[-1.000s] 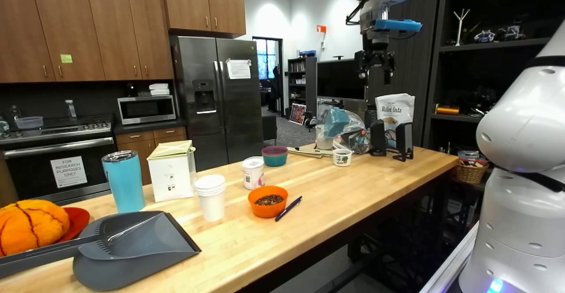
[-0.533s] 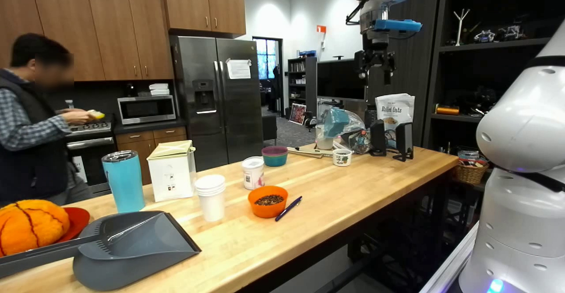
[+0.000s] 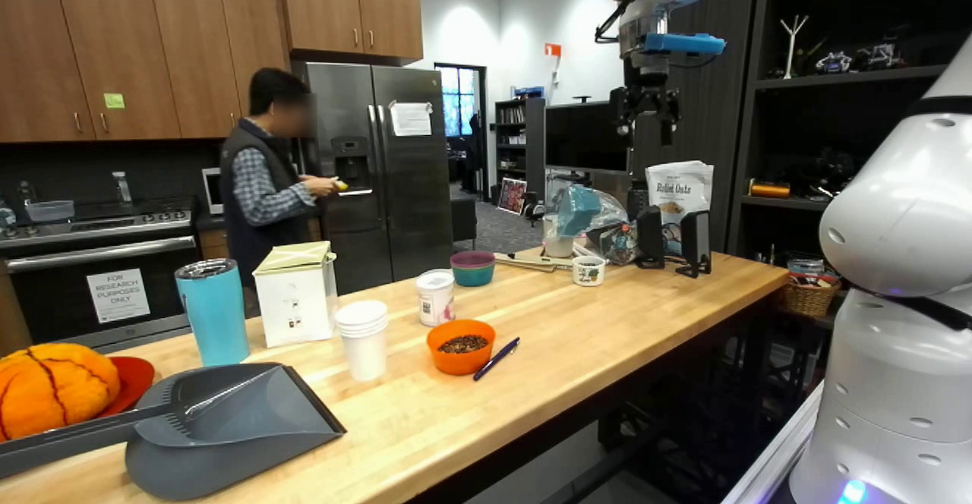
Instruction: Remove the lid from the white can
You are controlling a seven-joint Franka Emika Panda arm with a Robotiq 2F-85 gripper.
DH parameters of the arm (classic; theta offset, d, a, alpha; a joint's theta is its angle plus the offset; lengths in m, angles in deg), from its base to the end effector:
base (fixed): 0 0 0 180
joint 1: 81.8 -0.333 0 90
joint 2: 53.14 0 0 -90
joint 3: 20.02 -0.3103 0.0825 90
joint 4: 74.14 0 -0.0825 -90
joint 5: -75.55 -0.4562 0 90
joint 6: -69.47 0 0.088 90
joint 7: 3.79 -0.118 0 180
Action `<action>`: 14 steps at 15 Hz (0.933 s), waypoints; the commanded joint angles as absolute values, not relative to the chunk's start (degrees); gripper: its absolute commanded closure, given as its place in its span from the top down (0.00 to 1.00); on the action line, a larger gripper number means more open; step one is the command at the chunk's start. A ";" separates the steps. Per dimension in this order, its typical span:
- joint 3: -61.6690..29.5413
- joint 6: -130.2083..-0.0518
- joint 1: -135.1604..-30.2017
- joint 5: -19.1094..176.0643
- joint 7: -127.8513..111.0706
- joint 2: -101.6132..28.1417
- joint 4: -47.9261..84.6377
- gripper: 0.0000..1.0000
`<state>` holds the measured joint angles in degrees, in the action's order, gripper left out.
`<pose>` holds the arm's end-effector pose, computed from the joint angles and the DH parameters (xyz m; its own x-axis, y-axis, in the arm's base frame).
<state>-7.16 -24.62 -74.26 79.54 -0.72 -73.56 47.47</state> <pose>0.4702 -0.1906 0.5120 0.9547 -0.2673 -0.1304 -0.2717 -0.9622 -0.0165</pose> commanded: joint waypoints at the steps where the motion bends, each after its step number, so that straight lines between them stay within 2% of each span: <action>1: -7.83 -24.43 -73.56 78.87 -0.19 -72.89 46.84 1.00; 14: -11.22 -31.81 -75.96 75.45 1.51 -60.43 36.81 1.00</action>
